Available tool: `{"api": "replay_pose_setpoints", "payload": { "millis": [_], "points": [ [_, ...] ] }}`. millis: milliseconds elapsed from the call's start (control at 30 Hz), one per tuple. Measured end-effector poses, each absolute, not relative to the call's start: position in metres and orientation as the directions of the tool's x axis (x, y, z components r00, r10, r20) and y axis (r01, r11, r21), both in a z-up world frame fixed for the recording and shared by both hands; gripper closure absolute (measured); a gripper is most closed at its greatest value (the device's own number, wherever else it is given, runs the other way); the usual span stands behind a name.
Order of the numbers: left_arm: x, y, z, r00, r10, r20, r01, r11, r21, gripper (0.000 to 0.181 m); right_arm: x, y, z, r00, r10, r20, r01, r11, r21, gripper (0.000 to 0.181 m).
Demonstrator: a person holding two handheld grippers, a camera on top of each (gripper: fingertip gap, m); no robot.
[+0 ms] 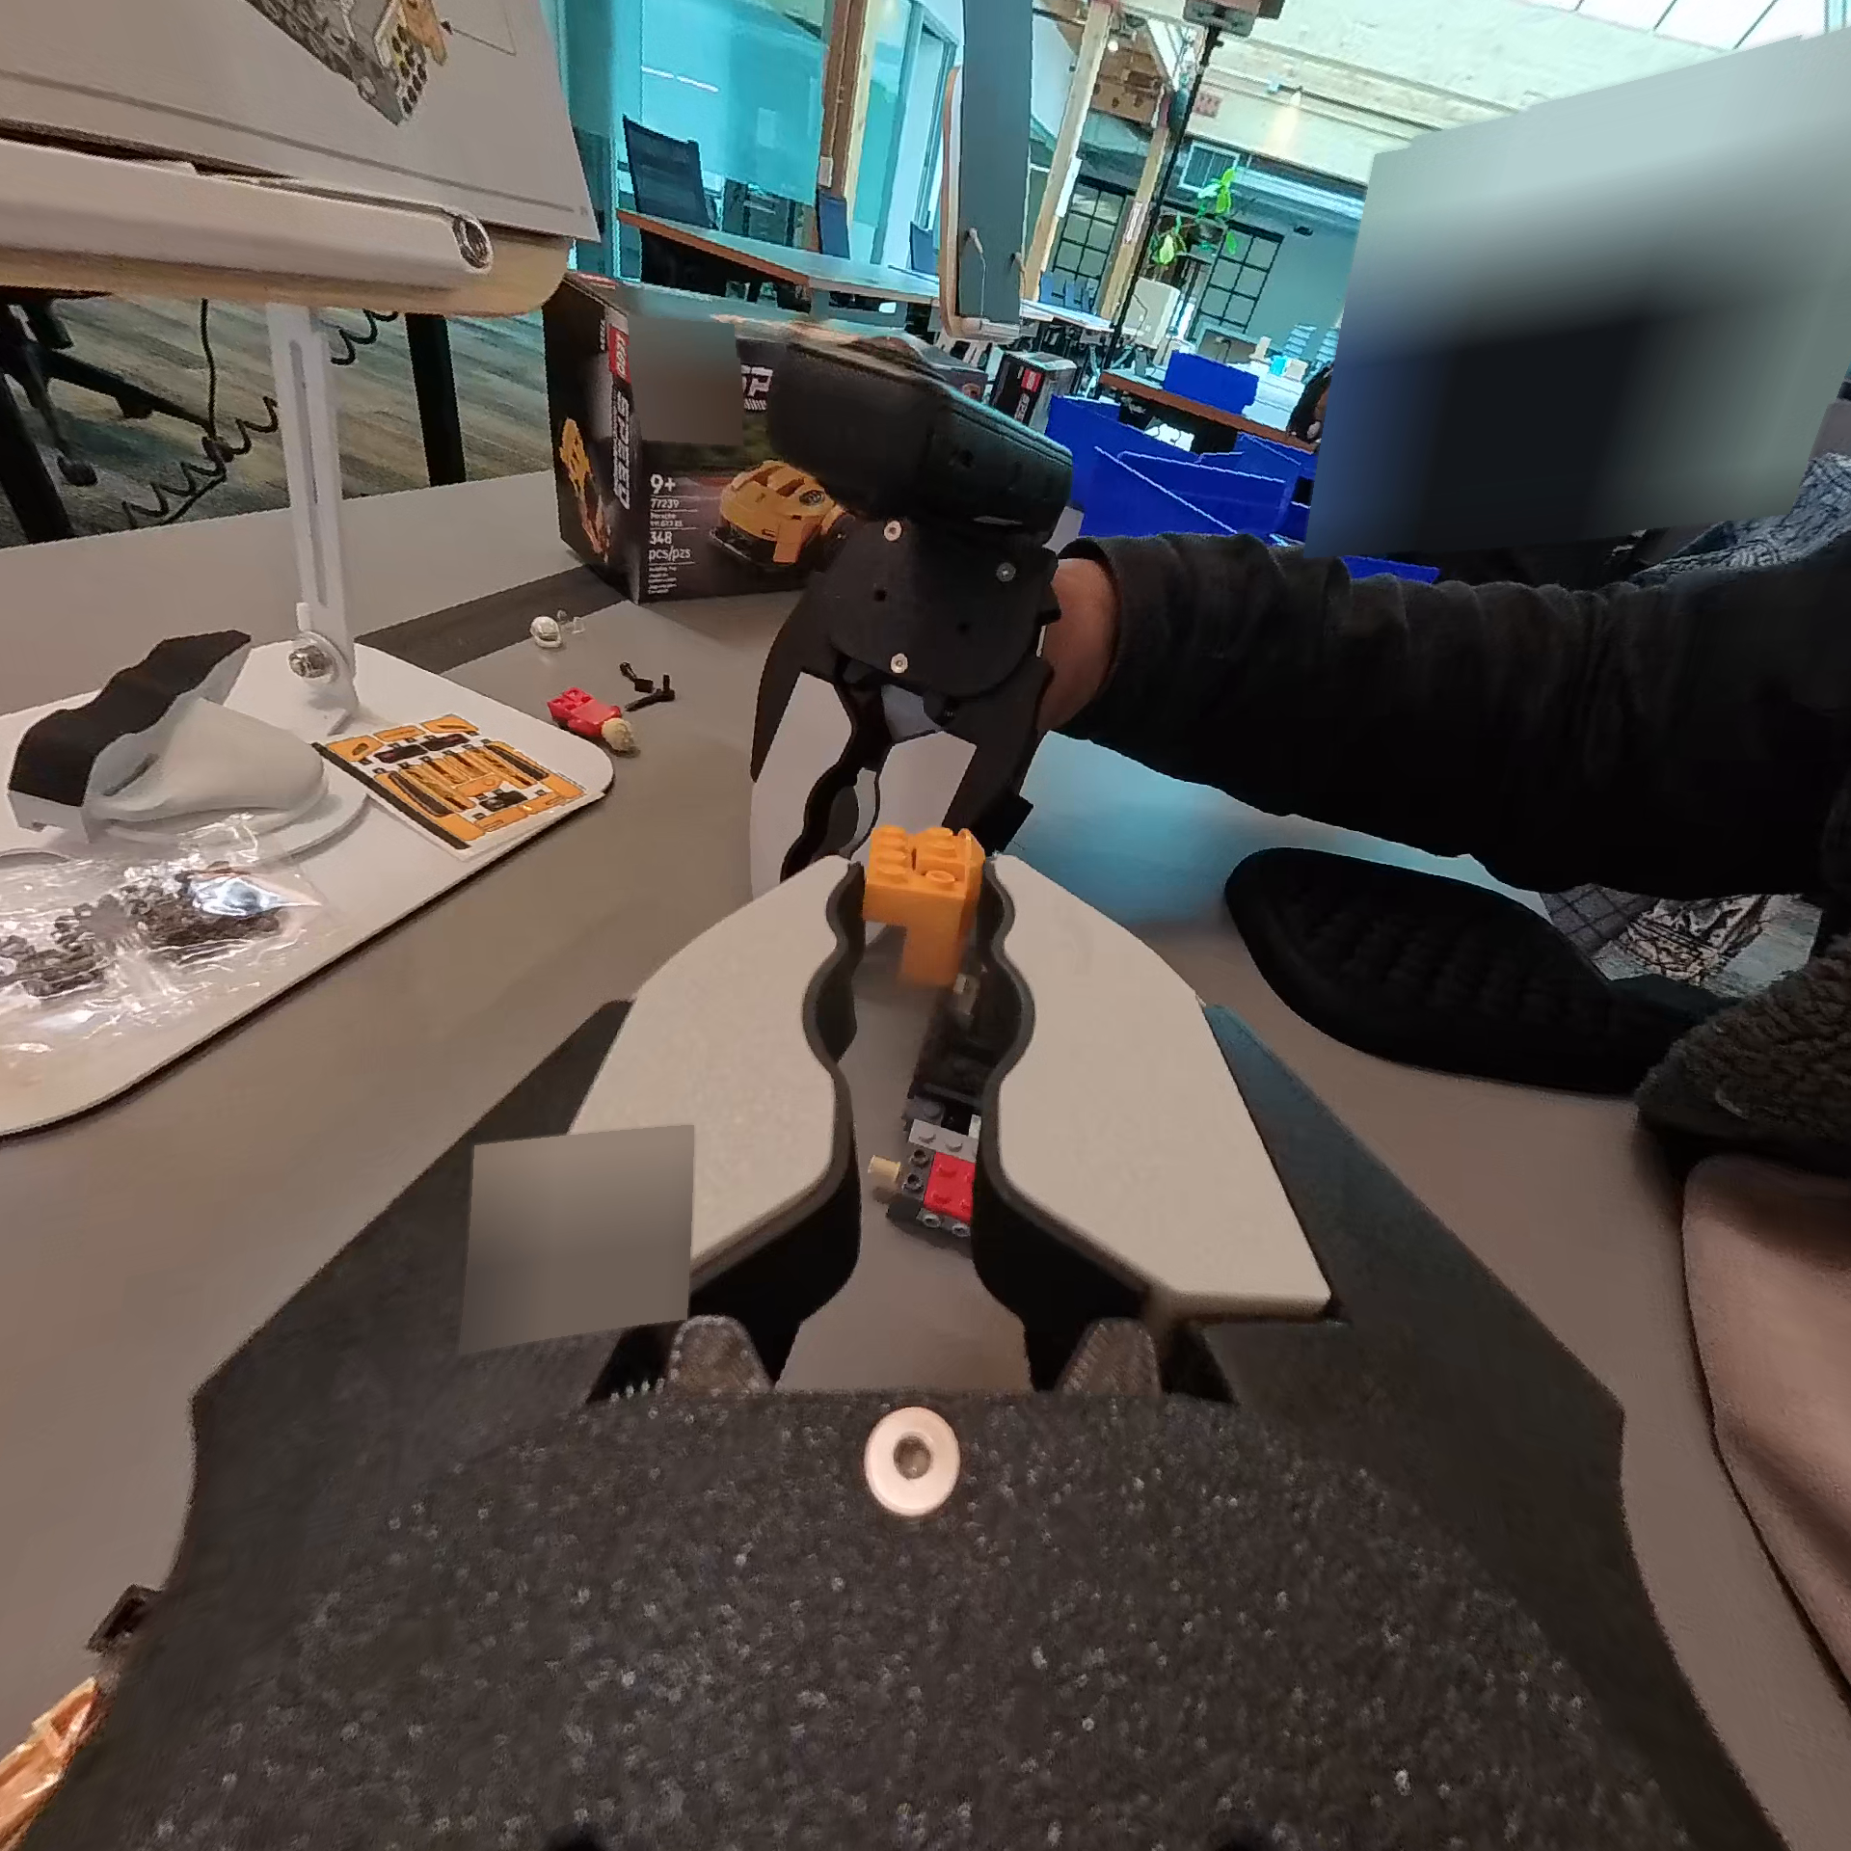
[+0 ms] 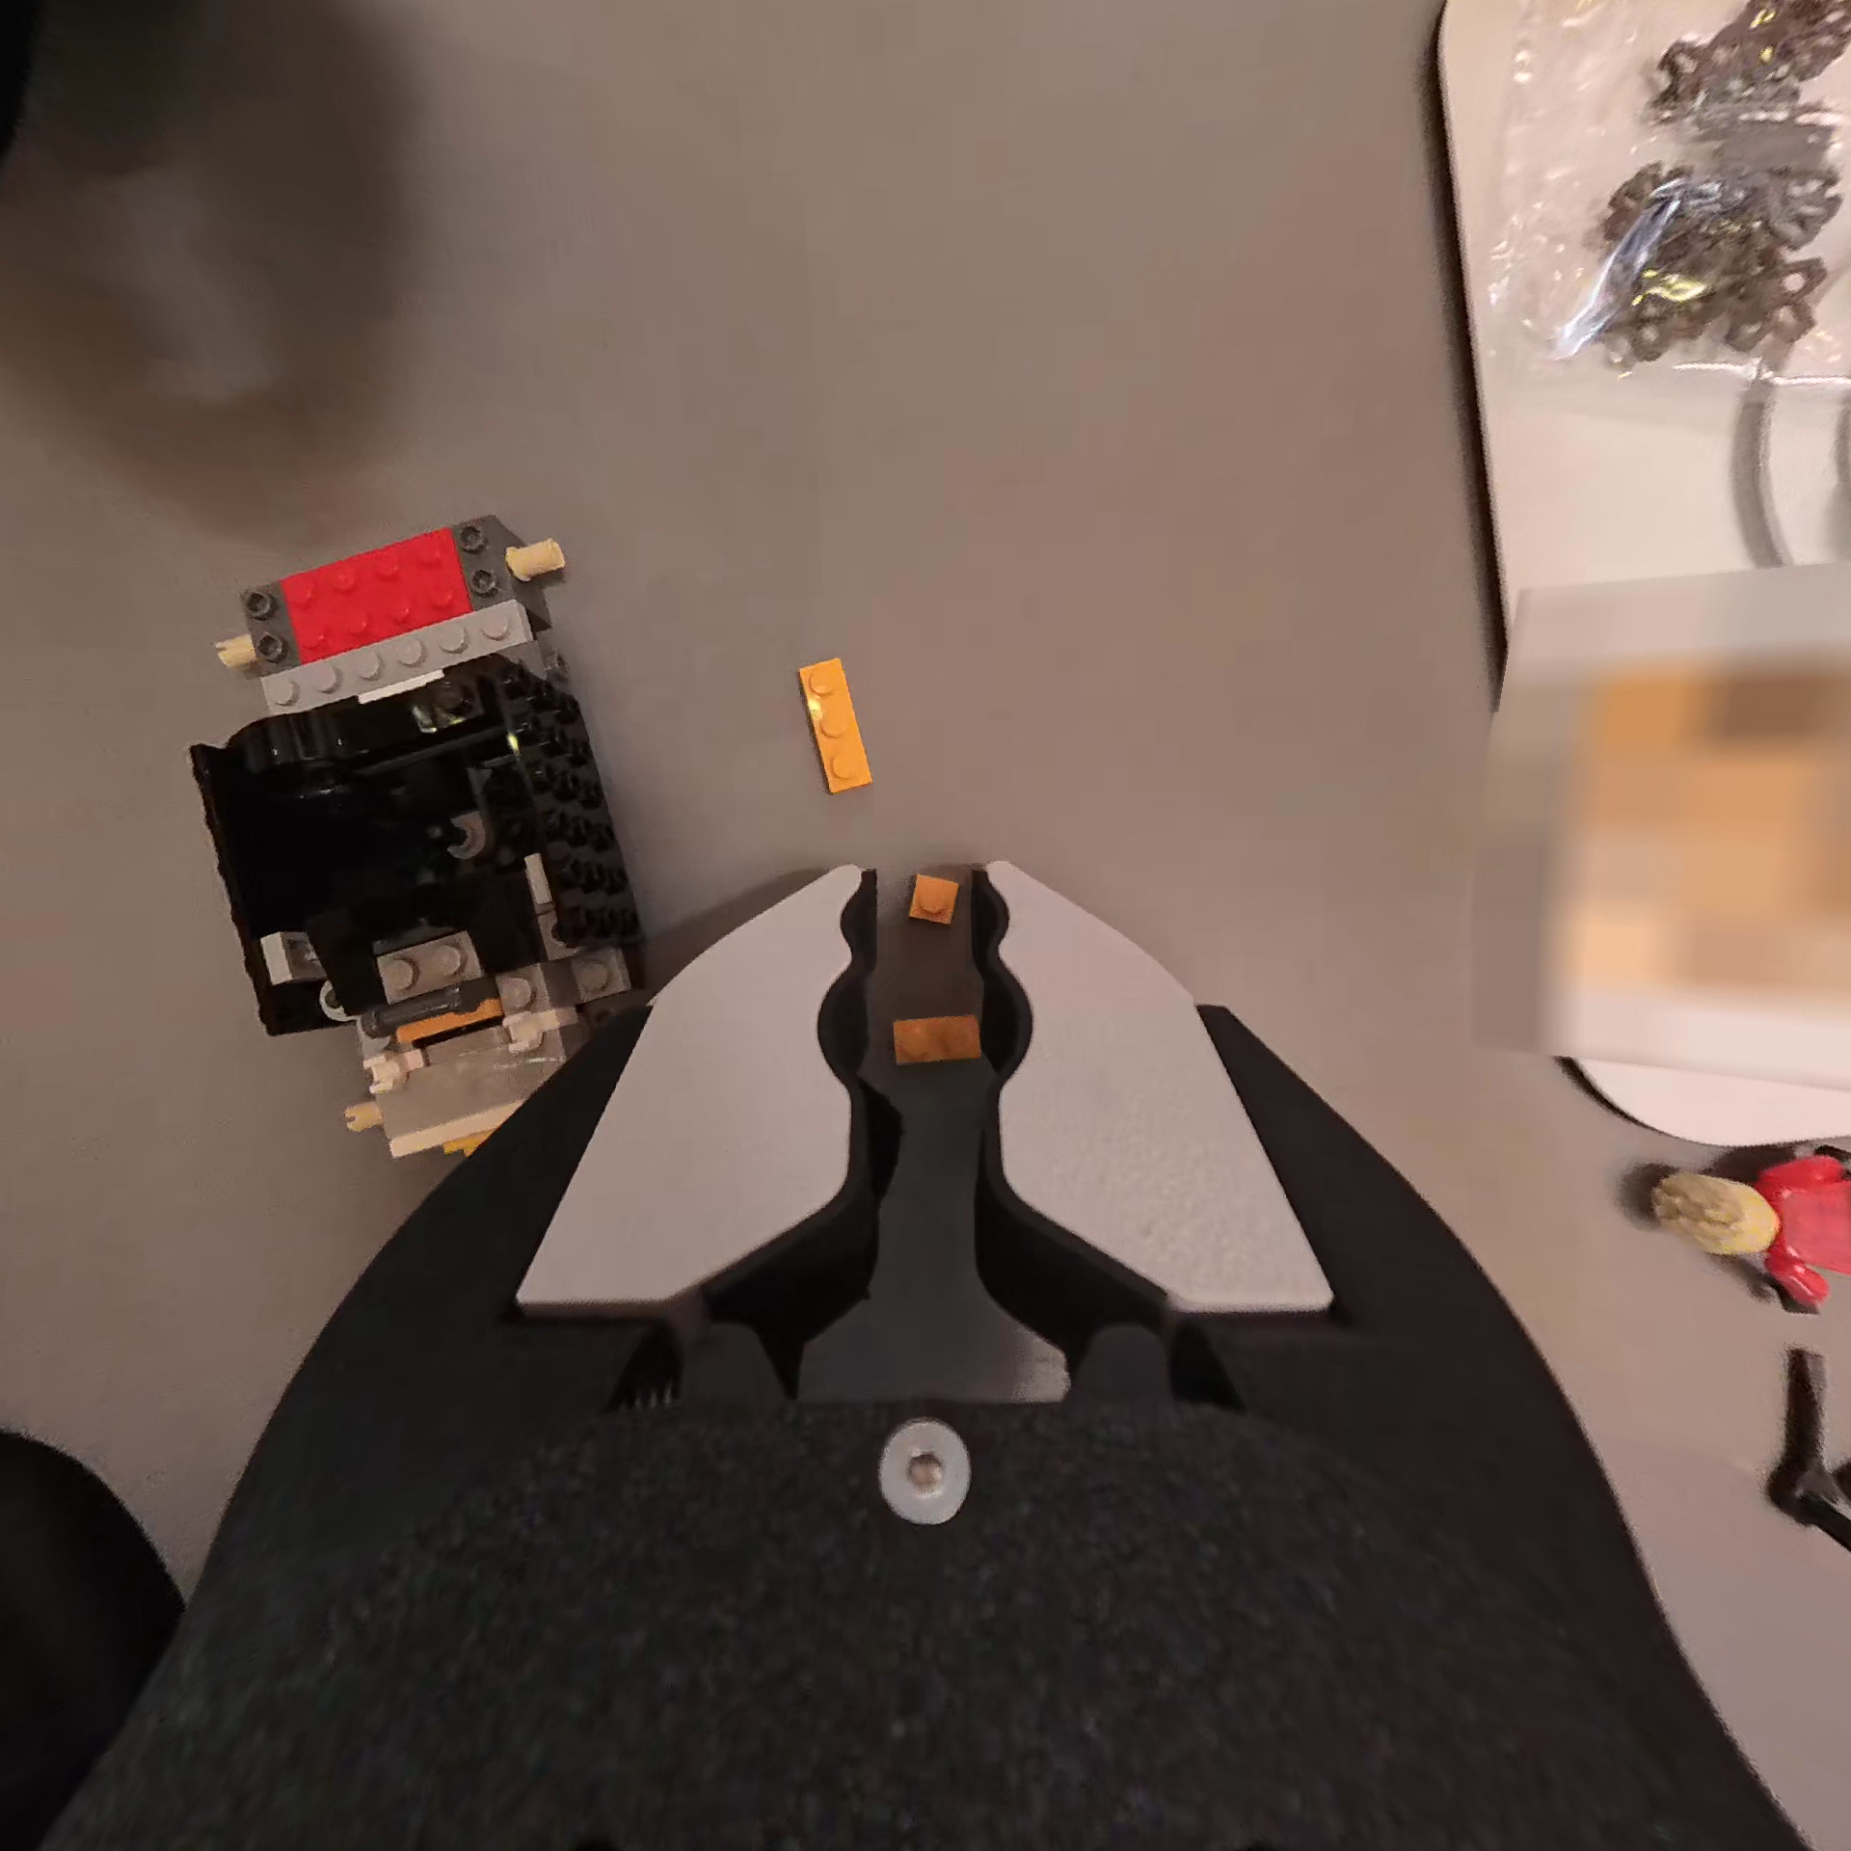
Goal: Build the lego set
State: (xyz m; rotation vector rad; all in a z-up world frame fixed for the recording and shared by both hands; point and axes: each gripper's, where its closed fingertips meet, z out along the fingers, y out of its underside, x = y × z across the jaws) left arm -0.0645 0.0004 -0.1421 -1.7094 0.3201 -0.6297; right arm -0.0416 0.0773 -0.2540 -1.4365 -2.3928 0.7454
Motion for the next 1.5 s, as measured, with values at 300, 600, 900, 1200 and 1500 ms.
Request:
{"api": "replay_pose_setpoints", "payload": {
  "millis": [300, 600, 900, 1200, 1500],
  "points": [
    [-0.060, -0.001, -0.142, 0.795, -0.555, 0.244, 0.128, -0.240, -0.962, 0.160, -0.042, 0.078, -0.255, -0.488, 0.873, -0.018, 0.731, 0.397, -0.555, 0.174],
    [-0.047, -0.009, -0.137, 0.747, -0.624, 0.231, 0.120, -0.215, -0.969, 0.160, -0.028, 0.057, -0.163, -0.592, 0.805, -0.024, 0.524, 0.363, -0.771, 0.174],
    [-0.032, -0.013, -0.135, 0.727, -0.662, 0.184, 0.082, -0.183, -0.980, 0.160, -0.020, -0.005, -0.113, -0.737, 0.675, 0.033, 0.391, 0.467, -0.793, 0.174],
    [-0.028, -0.016, -0.125, 0.705, -0.676, 0.214, 0.137, -0.165, -0.977, 0.160, -0.029, -0.021, -0.120, -0.745, 0.665, 0.042, 0.389, 0.485, -0.783, 0.174],
    [-0.029, -0.018, -0.113, 0.684, -0.690, 0.237, 0.206, -0.129, -0.970, 0.160, -0.030, -0.022, -0.110, -0.752, 0.659, 0.038, 0.398, 0.498, -0.771, 0.174]
  ]
}}
